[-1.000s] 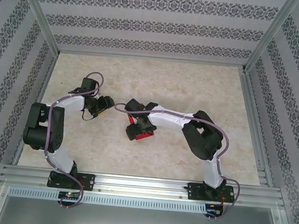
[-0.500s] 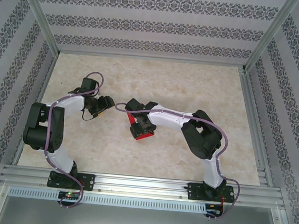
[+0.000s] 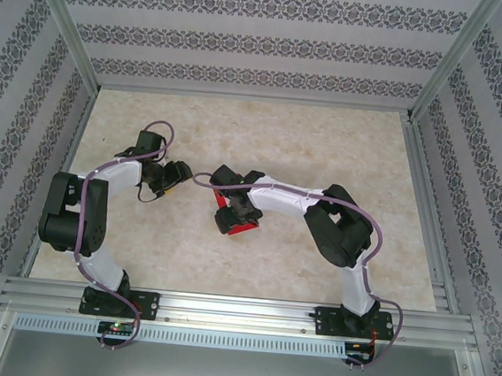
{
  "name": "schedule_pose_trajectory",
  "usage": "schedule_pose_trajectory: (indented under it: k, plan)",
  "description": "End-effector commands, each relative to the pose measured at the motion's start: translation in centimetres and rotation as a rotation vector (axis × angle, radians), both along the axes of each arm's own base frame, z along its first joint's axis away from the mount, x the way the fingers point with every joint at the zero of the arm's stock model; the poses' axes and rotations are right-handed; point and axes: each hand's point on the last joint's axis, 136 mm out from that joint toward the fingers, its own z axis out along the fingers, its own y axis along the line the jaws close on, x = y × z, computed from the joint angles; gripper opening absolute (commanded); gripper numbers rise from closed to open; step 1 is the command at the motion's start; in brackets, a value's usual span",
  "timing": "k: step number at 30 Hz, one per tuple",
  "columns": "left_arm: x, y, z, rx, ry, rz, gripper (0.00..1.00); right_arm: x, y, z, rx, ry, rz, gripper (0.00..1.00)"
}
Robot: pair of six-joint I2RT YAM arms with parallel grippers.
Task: Fold a paper plane with a square sheet of paper (pick it up from the middle)
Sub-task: Fold the triangle a second time at the center of the table.
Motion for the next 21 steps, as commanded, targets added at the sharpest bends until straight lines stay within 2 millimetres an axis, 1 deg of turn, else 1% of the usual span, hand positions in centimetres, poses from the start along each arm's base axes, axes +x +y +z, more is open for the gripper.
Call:
schedule_pose_trajectory:
  k: [1, 6, 11, 14, 16, 21]
  plan:
    - [0.8, -0.2, 1.1, -0.002, -0.038, -0.001, 0.69, -1.5, -2.1, -4.2, -0.106, 0.077, 0.0, 0.71]
    - [0.7, -0.7, 1.1, -0.02, -0.038, -0.011, 0.69, -1.3, -2.6, -4.7, -0.117, 0.078, -0.018, 0.59]
    - [0.7, -2.1, 1.5, -0.068, -0.051, -0.039, 0.69, -1.1, -2.4, -4.4, -0.055, 0.097, -0.044, 0.54]
    - [0.4, -3.8, 1.9, -0.123, -0.07, -0.081, 0.68, -1.2, -1.8, -4.2, 0.03, 0.139, -0.062, 0.52]
    - [0.2, -5.2, 2.4, -0.171, -0.093, -0.118, 0.67, -1.3, -1.3, -3.9, 0.103, 0.171, -0.075, 0.52]
    - [-0.7, -8.6, 3.0, -0.271, -0.133, -0.192, 0.64, -1.0, -0.6, -2.7, 0.264, 0.236, -0.119, 0.51]
